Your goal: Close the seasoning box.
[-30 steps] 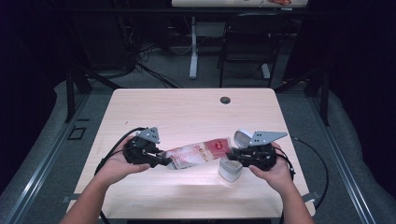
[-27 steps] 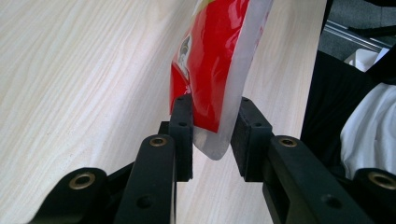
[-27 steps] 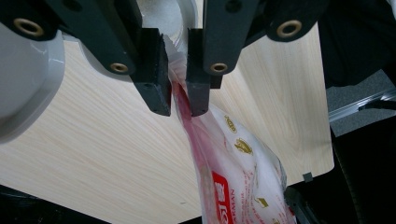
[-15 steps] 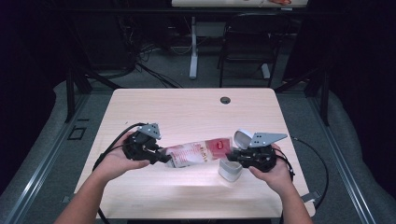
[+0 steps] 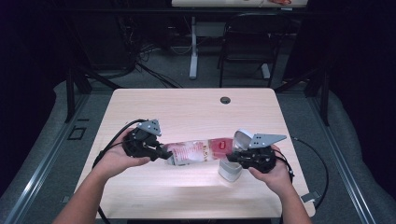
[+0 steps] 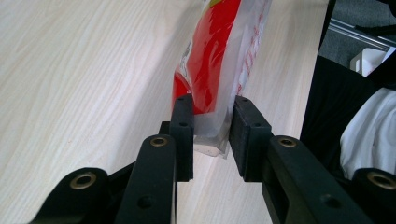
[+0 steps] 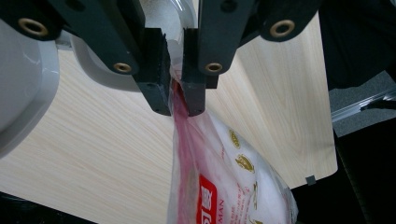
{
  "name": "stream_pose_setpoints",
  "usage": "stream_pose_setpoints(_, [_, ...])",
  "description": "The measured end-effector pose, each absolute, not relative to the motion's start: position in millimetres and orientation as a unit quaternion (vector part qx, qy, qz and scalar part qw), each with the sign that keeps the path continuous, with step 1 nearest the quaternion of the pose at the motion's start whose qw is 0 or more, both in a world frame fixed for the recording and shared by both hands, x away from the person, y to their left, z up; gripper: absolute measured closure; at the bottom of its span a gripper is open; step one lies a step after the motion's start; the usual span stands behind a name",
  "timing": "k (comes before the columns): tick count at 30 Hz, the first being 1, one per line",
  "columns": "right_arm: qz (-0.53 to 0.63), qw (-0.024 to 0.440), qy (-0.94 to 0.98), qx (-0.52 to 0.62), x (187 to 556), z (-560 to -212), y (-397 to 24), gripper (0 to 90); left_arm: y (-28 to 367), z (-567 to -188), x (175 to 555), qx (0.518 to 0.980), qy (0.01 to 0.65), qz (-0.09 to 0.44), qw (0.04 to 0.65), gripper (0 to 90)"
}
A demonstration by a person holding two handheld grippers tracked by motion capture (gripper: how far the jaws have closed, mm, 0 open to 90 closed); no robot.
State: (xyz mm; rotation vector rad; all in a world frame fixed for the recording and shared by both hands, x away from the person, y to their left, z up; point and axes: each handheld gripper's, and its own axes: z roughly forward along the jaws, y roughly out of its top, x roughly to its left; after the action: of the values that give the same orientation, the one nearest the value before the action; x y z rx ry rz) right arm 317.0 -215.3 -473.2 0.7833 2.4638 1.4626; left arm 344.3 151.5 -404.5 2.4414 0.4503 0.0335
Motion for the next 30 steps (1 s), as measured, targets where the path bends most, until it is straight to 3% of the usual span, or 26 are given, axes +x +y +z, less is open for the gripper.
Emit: stream_pose_setpoints(30, [0.497, 0.087, 0.818, 0.276, 317, -478, -221, 85.0, 142, -384, 347, 0.927, 0.163, 0.027, 0.336, 74.3])
